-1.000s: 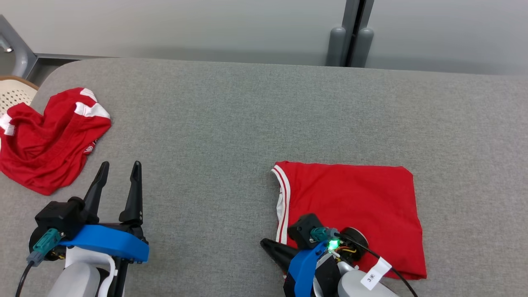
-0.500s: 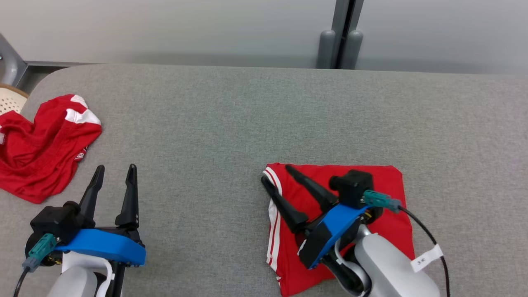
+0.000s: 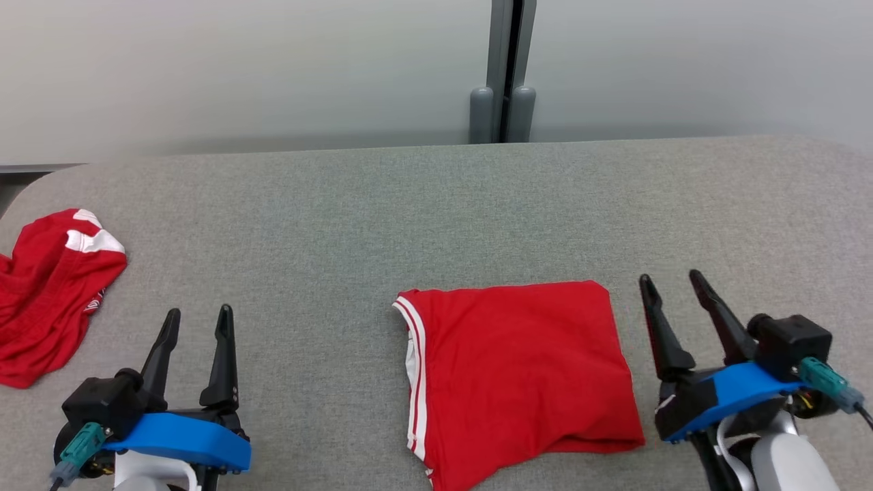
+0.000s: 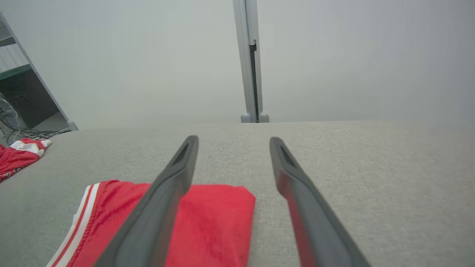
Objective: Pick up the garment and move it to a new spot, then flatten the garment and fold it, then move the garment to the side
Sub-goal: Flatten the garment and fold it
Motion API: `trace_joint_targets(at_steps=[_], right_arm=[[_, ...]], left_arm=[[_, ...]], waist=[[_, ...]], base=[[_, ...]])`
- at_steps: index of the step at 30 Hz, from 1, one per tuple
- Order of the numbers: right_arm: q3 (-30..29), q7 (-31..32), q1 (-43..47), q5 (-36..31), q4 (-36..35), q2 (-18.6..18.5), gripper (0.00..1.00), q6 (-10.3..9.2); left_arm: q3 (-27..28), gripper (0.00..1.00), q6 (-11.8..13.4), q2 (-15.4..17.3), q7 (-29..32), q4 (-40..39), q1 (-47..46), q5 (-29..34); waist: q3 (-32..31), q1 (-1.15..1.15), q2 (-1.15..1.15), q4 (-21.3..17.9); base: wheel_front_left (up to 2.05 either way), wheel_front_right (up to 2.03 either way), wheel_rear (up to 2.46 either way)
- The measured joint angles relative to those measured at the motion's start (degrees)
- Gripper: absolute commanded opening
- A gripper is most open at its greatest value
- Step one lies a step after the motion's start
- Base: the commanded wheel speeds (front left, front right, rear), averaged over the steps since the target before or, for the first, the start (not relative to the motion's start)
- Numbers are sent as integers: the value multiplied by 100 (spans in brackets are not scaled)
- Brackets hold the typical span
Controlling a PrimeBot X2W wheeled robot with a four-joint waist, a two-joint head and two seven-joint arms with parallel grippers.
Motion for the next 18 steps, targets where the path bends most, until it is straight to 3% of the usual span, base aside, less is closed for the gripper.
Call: trace_joint_targets(at_steps=[5,18], right_arm=[[-595,200,447,-2,-380,0,100,0],[-713,281,721,58,-277,1,100,0]], left_arm=[[-3,100,43,-21,-8,-11,130,-1],[-8,100,144,-40,-24,-49,378,-2]], waist=[[-120,0,0,-113],[-338,-1,0,-170]], base=[[0,0,0],[0,0,0]])
